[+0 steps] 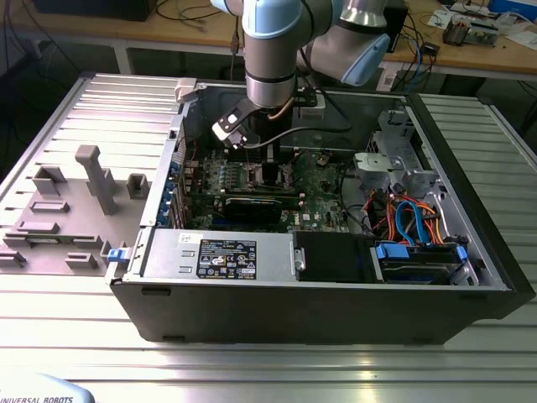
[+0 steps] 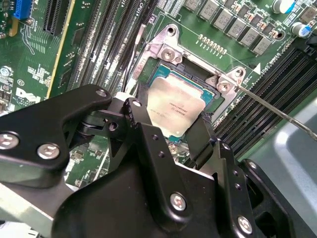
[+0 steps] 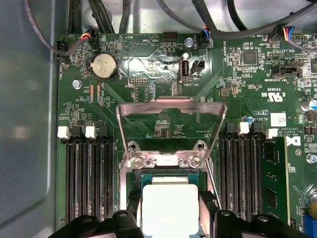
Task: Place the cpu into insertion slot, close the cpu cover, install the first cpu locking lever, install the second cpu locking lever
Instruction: 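Place the cpu into insertion slot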
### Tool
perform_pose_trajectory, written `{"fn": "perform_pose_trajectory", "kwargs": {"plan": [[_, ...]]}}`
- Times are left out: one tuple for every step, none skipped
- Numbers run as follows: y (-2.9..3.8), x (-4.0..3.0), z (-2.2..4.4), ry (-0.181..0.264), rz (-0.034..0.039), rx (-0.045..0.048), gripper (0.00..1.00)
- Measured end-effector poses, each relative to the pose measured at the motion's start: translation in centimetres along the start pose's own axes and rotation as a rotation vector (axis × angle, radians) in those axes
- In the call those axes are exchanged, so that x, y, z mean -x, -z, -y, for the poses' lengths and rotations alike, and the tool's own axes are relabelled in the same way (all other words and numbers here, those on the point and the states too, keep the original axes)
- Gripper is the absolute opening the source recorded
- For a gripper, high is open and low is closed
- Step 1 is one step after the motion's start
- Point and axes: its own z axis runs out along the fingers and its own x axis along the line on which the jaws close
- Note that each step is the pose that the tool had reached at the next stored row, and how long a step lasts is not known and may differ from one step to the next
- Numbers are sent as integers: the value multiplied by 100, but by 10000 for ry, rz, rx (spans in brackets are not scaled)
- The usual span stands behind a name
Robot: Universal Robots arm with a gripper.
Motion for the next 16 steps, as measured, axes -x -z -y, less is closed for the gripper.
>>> {"fn": "perform_pose_trajectory", "kwargs": {"plan": [[0, 0, 0, -2, 2, -1, 54], [0, 0, 0, -3, 2, -1, 54], [0, 0, 0, -3, 3, 0, 54], [2, 0, 0, -3, 3, 0, 54], [3, 0, 0, -3, 3, 1, 54], [3, 0, 0, -4, 1, 2, 54], [4, 0, -1, -9, 0, 2, 54], [5, -1, 0, -23, 1, 2, 54], [6, -1, -1, -38, 2, 2, 54], [8, -1, -1, -52, 3, 1, 54], [11, -1, -1, -62, 3, 2, 54], [19, -1, -2, -76, 2, 4, 54], [26, -1, -3, -92, 1, 5, 54], [32, -1, -3, -100, 1, 5, 54], [40, -1, -4, -100, 2, 4, 54], [44, -1, -4, -101, 11, 2, 54]]}}
